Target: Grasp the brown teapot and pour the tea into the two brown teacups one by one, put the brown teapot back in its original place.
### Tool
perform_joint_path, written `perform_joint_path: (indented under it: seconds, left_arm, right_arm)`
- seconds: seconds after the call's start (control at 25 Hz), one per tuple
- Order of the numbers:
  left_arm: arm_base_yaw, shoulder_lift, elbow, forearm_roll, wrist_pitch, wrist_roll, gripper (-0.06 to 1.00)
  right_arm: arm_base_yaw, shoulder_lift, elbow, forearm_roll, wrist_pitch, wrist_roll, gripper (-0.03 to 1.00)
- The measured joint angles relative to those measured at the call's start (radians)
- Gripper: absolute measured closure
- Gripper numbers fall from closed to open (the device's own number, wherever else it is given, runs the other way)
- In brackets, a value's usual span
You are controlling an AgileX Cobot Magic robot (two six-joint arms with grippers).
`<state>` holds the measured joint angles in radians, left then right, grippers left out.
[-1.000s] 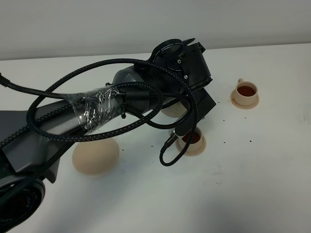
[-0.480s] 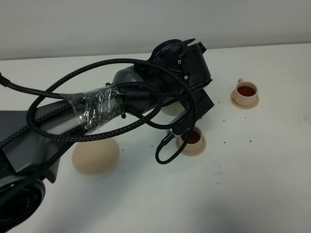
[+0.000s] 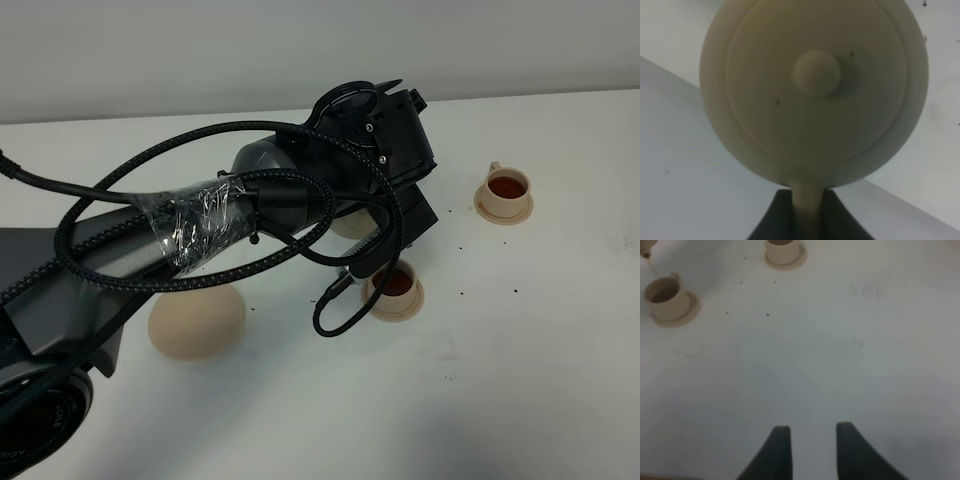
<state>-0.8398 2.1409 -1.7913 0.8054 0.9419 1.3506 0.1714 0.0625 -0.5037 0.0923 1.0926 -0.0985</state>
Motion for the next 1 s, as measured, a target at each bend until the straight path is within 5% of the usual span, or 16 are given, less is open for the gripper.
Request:
perform_joint_path:
  seconds: [1.0]
  left_arm:
    - [-0.021, 0.0, 0.0, 0.023, -0.017, 0.0, 0.82]
  right_arm:
    - [0.0, 0.0, 0.0, 0.0, 0.0, 0.0, 0.73]
